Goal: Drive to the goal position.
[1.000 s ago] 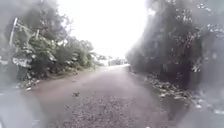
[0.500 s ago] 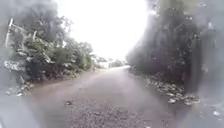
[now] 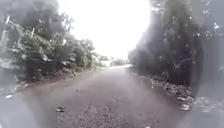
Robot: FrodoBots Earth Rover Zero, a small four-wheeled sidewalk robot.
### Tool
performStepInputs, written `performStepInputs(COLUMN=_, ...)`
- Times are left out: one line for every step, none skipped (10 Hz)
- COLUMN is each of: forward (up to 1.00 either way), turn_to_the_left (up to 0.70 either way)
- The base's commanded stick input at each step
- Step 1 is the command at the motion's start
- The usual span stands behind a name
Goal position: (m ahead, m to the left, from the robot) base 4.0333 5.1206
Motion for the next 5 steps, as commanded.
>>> performStepInputs(forward=0.70, turn_to_the_left=-0.19)
performStepInputs(forward=0.70, turn_to_the_left=-0.32)
performStepInputs(forward=0.70, turn_to_the_left=0.00)
performStepInputs(forward=0.70, turn_to_the_left=0.00)
performStepInputs(forward=0.70, turn_to_the_left=0.00)
